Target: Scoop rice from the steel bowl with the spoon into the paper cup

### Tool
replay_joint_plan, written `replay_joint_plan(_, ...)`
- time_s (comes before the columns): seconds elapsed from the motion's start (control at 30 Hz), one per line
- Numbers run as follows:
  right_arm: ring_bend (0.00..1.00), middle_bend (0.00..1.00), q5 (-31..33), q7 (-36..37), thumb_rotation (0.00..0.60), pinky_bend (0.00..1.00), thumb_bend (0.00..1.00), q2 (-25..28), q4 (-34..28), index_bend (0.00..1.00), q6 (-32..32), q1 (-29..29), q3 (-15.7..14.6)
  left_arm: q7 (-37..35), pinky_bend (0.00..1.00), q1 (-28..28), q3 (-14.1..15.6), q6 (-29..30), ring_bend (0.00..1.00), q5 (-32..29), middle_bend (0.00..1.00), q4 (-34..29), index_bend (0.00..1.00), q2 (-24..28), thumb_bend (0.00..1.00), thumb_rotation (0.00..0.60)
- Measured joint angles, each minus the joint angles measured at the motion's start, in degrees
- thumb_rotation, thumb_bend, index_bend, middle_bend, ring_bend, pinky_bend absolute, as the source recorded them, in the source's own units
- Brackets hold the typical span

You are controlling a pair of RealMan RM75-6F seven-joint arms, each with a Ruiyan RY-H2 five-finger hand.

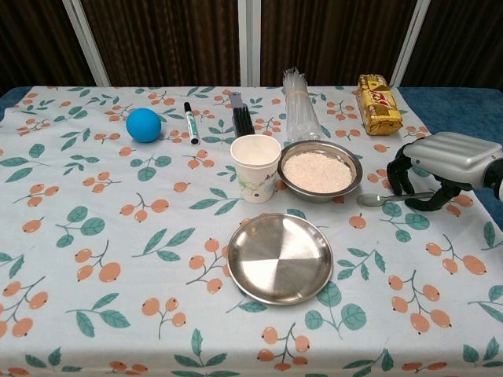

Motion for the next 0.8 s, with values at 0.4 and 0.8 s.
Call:
replay_joint_plan(0.4, 0.26, 0.58, -1.0, -1.2, 0.6, 0.23, 0.33, 8.0, -7.6, 0.59, 3.6, 0.0, 0.4, -0.3, 0.12, 0.1, -0.1, 0.8, 0.08, 0.8, 0.13, -0.4, 0.13, 0.7, 0.05, 0.6)
replay_joint_plan(0.8, 0.27, 0.59, 0.5, -10.6, 0.6, 0.23, 0.33, 18.1, -20.2, 0.6, -6.0, 8.1, 3.6, -0.4, 0.12, 0.0, -0.3, 1.3, 0.08, 1.3, 0.13, -0.5, 0.13, 0.9, 0.06, 0.6)
